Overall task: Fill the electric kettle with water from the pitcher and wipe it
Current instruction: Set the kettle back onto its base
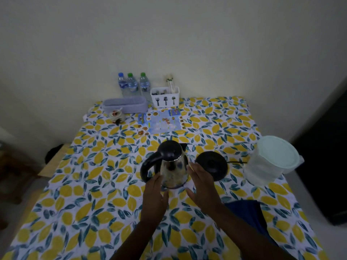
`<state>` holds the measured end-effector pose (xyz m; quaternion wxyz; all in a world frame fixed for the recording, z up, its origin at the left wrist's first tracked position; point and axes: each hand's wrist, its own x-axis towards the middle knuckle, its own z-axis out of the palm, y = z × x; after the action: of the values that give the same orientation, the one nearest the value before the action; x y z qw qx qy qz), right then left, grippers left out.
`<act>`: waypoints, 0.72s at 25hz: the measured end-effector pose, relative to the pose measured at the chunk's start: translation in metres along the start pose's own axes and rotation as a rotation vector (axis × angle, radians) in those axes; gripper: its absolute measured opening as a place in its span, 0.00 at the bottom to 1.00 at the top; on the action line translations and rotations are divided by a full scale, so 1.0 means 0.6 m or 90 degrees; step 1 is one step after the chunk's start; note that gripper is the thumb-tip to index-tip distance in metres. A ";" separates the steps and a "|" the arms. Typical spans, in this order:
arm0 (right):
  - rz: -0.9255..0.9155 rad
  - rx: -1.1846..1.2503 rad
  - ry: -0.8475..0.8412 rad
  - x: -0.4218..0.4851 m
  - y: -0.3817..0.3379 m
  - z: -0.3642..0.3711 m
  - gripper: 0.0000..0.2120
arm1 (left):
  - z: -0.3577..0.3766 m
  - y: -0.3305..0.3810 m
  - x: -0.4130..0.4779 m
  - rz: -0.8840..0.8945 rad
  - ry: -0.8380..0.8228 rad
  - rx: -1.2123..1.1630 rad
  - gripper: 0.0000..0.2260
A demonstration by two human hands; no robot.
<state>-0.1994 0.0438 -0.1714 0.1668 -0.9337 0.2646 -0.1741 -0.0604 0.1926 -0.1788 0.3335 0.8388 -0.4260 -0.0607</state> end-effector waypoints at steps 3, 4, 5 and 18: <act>-0.036 -0.036 -0.008 0.071 -0.035 -0.013 0.43 | -0.042 -0.001 0.039 -0.028 0.075 -0.007 0.27; -0.038 -0.055 -0.014 0.090 -0.044 -0.014 0.44 | -0.053 0.001 0.050 -0.046 0.082 -0.025 0.28; -0.038 -0.070 -0.022 0.108 -0.050 -0.012 0.45 | -0.060 -0.003 0.064 -0.061 0.079 -0.045 0.29; -0.004 0.083 -0.045 0.130 -0.051 0.002 0.46 | -0.075 -0.009 0.152 -0.207 -0.073 -0.351 0.16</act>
<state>-0.1232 0.0256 -0.1417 0.2363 -0.9272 0.2438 -0.1583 0.0184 0.1488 -0.1308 0.5091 0.7694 -0.2720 -0.2736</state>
